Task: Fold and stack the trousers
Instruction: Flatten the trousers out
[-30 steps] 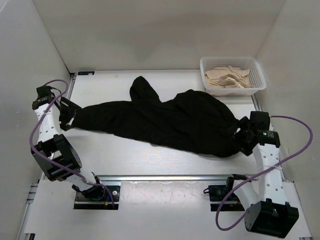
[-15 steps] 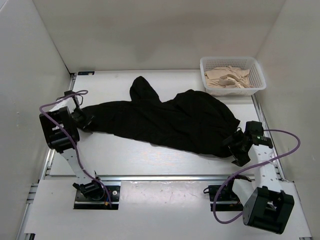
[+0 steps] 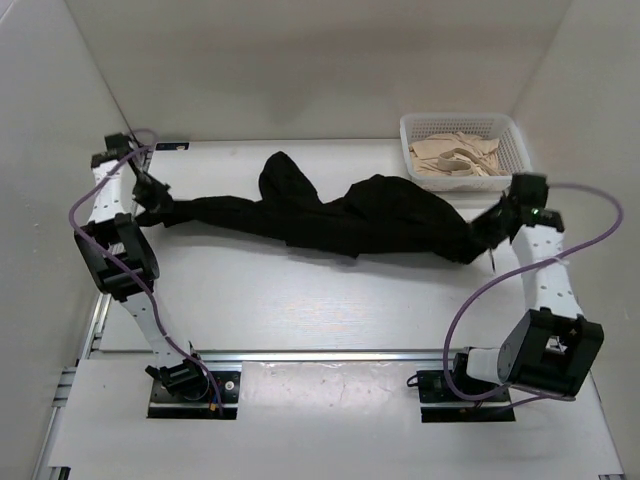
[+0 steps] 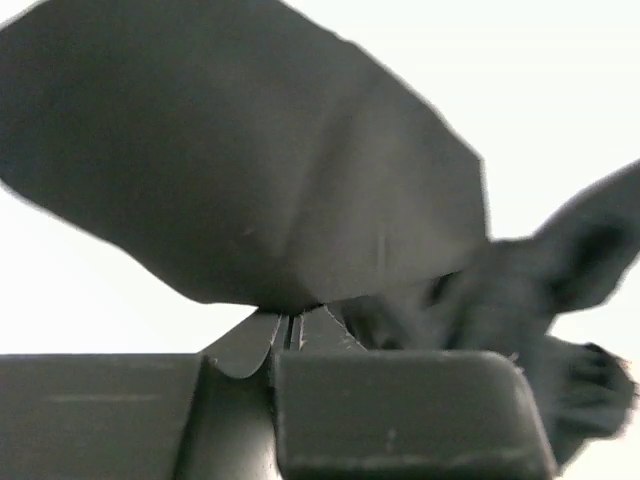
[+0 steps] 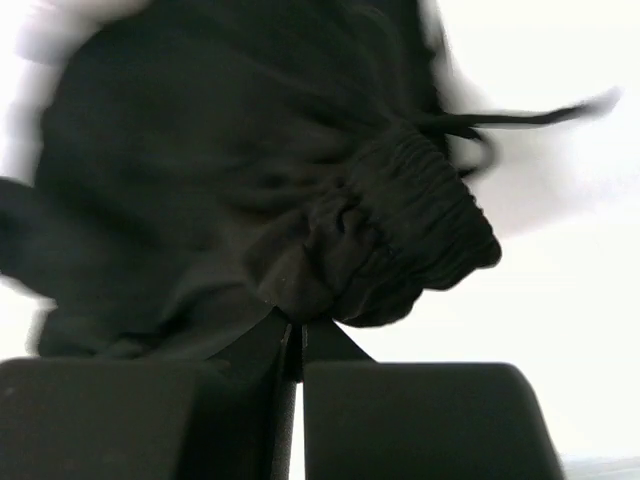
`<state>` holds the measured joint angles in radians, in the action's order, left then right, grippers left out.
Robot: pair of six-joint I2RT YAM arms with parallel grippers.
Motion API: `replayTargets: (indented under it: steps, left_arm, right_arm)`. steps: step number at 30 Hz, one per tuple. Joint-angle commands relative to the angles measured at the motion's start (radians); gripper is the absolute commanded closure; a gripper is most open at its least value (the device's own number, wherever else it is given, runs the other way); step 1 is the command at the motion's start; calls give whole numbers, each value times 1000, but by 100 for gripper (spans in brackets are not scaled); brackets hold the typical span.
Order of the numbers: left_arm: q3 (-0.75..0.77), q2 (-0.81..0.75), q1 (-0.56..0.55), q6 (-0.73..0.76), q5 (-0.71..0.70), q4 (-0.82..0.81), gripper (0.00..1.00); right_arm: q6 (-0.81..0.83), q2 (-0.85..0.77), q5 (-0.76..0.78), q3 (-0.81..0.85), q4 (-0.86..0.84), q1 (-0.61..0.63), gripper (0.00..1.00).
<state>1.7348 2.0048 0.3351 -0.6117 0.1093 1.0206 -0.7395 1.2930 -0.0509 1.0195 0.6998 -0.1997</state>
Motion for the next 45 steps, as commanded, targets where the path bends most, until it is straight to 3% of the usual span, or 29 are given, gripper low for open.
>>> replayTargets:
  steps: [1, 3, 6, 10, 17, 18, 19, 21, 22, 23, 26, 29, 30, 32, 33, 35, 37, 38, 39, 42, 45]
  left_arm:
    - [236, -98, 31, 1, -39, 68, 90]
    - [311, -129, 57, 1, 1, 95, 90]
    - [302, -207, 91, -11, 15, 95, 90]
    - [127, -316, 119, 0, 15, 69, 90]
    - [-251, -587, 223, 101, -105, 58, 90]
    - [-280, -624, 223, 101, -118, 46, 87]
    - [-300, -655, 223, 101, -118, 24, 74]
    - [-282, -687, 200, 101, -114, 15, 37]
    - [-258, -687, 190, 101, -114, 24, 10]
    - [-195, -675, 170, 115, -114, 35, 7]
    - [-100, -641, 131, 144, -99, 49, 3]
    - [-75, -641, 78, 167, -106, 12, 17]
    - [-54, -605, 24, 179, -76, -10, 27]
    - [-6, -542, -56, 205, -56, -19, 29]
    - [61, -499, -146, 214, -46, -19, 29]
    - [144, -353, -243, 224, -68, 16, 23]
    - [296, -194, -362, 224, -135, 88, 17]
    - [345, -143, -392, 214, -151, 110, 12]
    - [391, -96, -431, 214, -160, 124, 10]
    - [525, 55, -470, 199, -148, 138, 0]
    - [620, 176, -514, 199, -134, 138, 0]
  right_arm:
    - [66, -27, 71, 270, 15, -14, 100]
    - [77, -27, 85, 383, 75, -14, 100]
    - [77, -61, 85, 403, 128, -14, 100]
    - [45, -165, 85, 253, 181, -14, 100]
    - [14, -535, 215, 21, 377, -14, 100]
    - [14, -550, 245, 21, 424, -4, 94]
    - [23, -560, 258, 10, 425, -4, 59]
    - [38, -560, 258, 10, 425, -4, 13]
    - [57, -560, 240, 10, 391, -4, 4]
    - [57, -526, 227, 40, 376, -4, 0]
    - [92, -451, 165, 108, 287, -4, 0]
    - [136, -343, 88, 154, 189, -4, 2]
    - [149, -310, 56, 165, 161, -4, 21]
    - [176, -194, -49, 183, 92, 6, 42]
    - [177, -151, -49, 203, 92, 6, 67]
    - [163, -28, -38, 215, 79, 6, 83]
    - [141, 62, -32, 215, 66, -15, 83]
    - [132, 83, -47, 196, 37, -26, 77]
    - [103, 101, -62, 170, 36, -53, 56]
    - [83, 163, -132, 148, 4, -83, 23]
    - [112, 239, -148, 160, 4, -93, 19]
